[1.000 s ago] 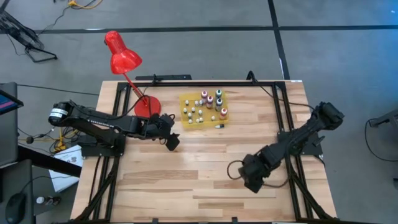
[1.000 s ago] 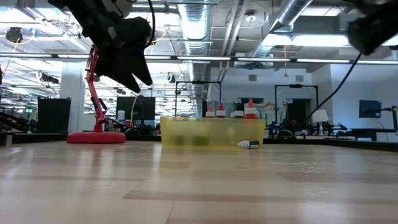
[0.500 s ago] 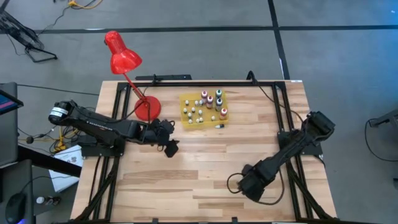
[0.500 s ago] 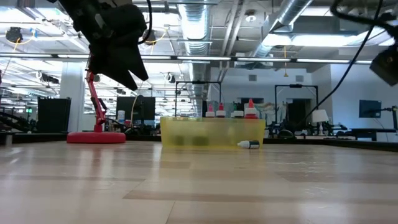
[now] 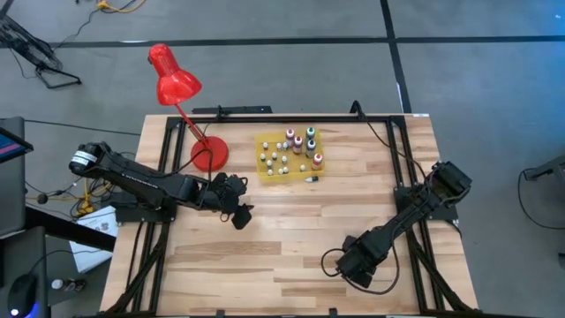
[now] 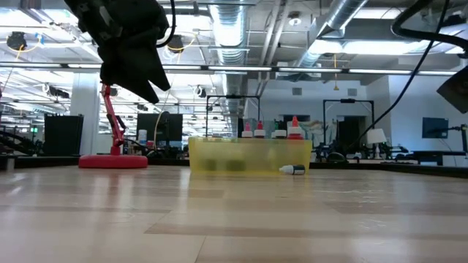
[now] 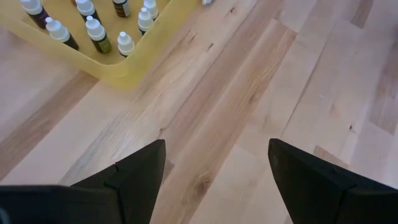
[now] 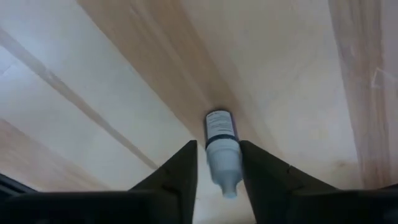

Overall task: Pick & Place food coloring
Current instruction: Put the small black food coloring bottle into the yellow bin

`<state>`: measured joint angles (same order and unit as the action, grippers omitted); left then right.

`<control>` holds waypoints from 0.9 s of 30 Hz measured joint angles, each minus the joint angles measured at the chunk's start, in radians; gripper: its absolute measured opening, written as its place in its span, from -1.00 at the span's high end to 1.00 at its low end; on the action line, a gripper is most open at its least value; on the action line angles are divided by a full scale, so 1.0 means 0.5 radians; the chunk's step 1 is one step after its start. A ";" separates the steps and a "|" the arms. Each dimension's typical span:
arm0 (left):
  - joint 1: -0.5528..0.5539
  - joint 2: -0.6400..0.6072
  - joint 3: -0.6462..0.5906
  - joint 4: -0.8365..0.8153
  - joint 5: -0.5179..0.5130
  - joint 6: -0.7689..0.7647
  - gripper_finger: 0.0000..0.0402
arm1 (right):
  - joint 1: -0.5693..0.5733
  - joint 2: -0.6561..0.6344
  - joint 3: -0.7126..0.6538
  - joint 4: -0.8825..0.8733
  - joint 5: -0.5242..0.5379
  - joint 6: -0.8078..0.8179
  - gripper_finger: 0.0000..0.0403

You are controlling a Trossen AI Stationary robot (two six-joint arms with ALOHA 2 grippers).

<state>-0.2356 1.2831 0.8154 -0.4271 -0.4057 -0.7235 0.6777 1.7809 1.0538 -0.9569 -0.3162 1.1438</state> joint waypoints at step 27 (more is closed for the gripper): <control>0.001 0.000 0.001 -0.050 0.110 0.198 -0.38 | -0.571 0.000 0.573 -0.167 0.478 -0.880 0.68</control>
<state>-0.2352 1.2831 0.8158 -0.4521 -0.3506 -0.6245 0.3923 1.7809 1.3405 -1.0405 -0.0771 0.7037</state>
